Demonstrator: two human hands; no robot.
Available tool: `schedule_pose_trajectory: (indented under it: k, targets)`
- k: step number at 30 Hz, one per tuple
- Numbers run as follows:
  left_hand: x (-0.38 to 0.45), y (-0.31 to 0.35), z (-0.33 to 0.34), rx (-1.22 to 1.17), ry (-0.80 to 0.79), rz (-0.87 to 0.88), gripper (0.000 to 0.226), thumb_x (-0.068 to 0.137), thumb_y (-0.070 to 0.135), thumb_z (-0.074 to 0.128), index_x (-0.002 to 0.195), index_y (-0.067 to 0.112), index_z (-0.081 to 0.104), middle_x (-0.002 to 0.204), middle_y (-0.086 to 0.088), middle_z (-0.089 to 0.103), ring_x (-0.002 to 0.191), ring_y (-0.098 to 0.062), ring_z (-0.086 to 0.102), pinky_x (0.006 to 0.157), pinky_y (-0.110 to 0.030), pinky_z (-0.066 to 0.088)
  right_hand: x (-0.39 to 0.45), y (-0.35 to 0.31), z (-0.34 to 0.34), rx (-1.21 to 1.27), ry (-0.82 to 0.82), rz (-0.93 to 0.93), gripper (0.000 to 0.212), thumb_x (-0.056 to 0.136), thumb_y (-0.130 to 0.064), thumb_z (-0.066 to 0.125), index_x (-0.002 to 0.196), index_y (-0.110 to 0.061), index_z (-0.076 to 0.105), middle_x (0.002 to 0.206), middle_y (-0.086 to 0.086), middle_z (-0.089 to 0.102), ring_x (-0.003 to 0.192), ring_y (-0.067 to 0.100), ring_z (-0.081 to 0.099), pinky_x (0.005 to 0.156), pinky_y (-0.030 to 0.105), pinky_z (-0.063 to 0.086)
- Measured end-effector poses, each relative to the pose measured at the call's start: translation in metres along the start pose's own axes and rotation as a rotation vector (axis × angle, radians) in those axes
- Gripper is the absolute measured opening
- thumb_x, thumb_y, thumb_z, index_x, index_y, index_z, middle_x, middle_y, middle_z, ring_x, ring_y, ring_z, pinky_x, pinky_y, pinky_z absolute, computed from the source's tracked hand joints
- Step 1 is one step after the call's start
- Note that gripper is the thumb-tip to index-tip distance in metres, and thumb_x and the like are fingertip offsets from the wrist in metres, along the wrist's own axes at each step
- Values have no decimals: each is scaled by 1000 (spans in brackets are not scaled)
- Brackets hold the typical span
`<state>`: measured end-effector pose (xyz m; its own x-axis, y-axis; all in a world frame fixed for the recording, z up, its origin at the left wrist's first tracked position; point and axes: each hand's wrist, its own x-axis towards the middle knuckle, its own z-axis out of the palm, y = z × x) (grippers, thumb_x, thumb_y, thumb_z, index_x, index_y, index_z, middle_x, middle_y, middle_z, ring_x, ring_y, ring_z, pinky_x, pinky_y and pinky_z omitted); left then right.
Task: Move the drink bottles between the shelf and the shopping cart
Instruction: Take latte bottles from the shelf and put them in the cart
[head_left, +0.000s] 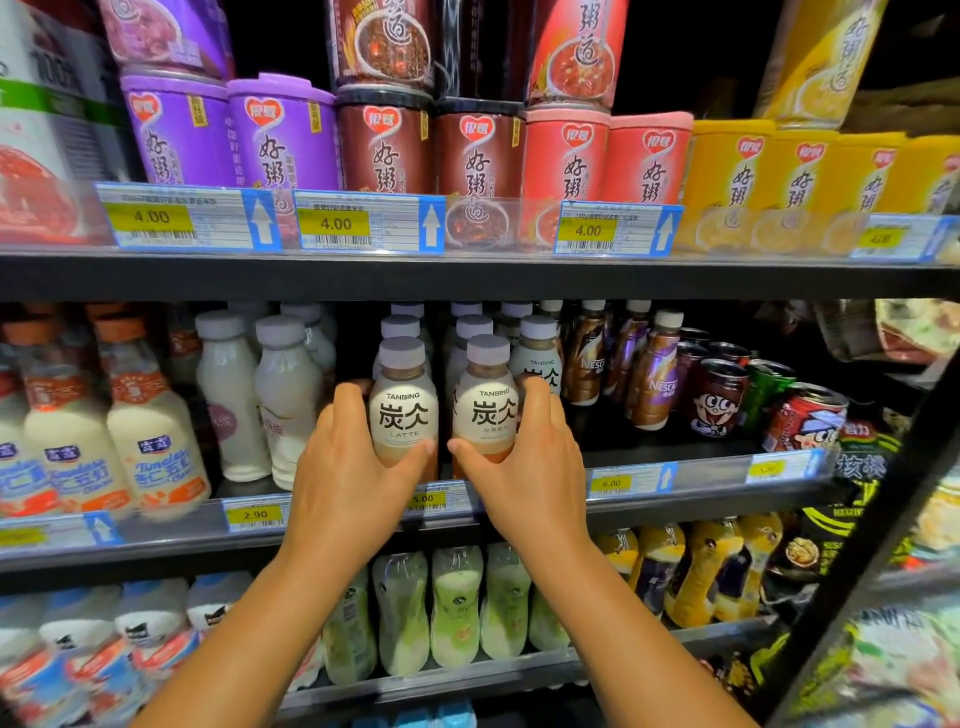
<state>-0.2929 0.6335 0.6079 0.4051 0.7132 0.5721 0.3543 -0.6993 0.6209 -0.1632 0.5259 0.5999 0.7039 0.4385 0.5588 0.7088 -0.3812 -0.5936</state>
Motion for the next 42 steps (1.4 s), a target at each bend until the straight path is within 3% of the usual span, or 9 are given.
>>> schedule_pose_trajectory:
  k: [8,14,17,20,24,28,33,42]
  targets:
    - [-4,4,0,-12,-2,-19,66,78,53,82,123,26,43,111,1,58,98,-25,61,77,-48,55,0,3,3,-22,32,-26,90,81,-60,81,150,-23,35,140,-2,54,131,24,56,102,50,53]
    - [-7,6,1,6,-5,-14,70,78,55,82,127,26,41,114,0,57,98,-25,62,76,-46,55,-1,5,2,-62,0,-52,92,84,-64,77,153,-24,30,140,-2,53,131,25,55,103,49,52]
    - [-12,6,1,1,-3,-10,79,78,55,82,137,22,40,128,-2,52,115,-26,58,88,-44,54,-4,8,-2,-75,-19,-83,95,85,-66,74,157,-23,27,145,-1,49,137,24,50,108,46,47]
    - [-22,14,-3,-3,107,91,76,86,43,78,145,11,41,137,-8,47,129,-28,46,104,-44,44,-12,17,-12,-51,-13,-113,91,90,-64,67,161,-24,26,153,-3,42,143,20,42,116,45,41]
    - [-39,38,-1,-82,178,323,54,92,33,65,137,6,52,137,-10,52,130,-27,47,110,-38,38,-24,40,-34,-27,51,-144,74,96,-61,59,156,-24,37,152,-4,42,141,18,42,116,46,41]
    - [-66,76,29,-178,-43,489,52,96,36,60,140,9,57,146,-4,52,142,-22,43,118,-32,30,-46,89,-63,-22,144,-93,62,98,-56,59,150,-23,49,155,-1,43,142,23,43,112,53,43]
    - [-111,125,105,-246,-308,628,58,98,44,56,148,15,54,158,-1,43,153,-23,31,122,-50,30,-93,175,-117,-167,212,68,58,100,-54,59,150,-24,52,157,-1,45,147,24,41,117,53,38]
    - [-241,210,280,-238,-821,788,66,99,59,46,155,25,45,163,2,39,155,-22,29,123,-49,27,-227,363,-237,-504,220,575,67,91,-57,60,148,-21,56,152,7,52,136,32,50,112,54,44]
